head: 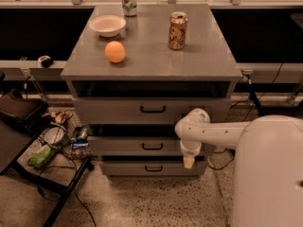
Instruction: Open middle drawer
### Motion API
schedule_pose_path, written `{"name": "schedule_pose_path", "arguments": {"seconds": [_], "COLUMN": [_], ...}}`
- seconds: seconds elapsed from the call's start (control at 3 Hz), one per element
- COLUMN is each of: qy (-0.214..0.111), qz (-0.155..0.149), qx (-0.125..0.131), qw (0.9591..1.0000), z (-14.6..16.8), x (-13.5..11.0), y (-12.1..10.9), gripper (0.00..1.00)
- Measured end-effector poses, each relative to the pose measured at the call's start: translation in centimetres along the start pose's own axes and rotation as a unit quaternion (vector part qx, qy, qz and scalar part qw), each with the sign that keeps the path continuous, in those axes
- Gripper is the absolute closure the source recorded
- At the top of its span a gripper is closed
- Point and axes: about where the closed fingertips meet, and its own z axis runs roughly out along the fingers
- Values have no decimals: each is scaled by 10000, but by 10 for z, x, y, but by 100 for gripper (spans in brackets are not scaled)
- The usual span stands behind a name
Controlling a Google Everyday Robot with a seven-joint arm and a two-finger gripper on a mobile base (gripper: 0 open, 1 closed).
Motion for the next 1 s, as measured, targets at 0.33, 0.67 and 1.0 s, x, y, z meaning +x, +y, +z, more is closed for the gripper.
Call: {"name": "schedule_pose_path", "arguments": {"seconds": [0.33, 0.67, 1.0], "qy": [0, 0, 7], "qz": [0, 0, 46], "qx": [0, 0, 11], "qw": [10000, 10000, 10000], "z": [-2, -7, -11], "x": [-1, -1, 3], "y": [-1, -2, 0], "gripper": [66, 89, 100]}}
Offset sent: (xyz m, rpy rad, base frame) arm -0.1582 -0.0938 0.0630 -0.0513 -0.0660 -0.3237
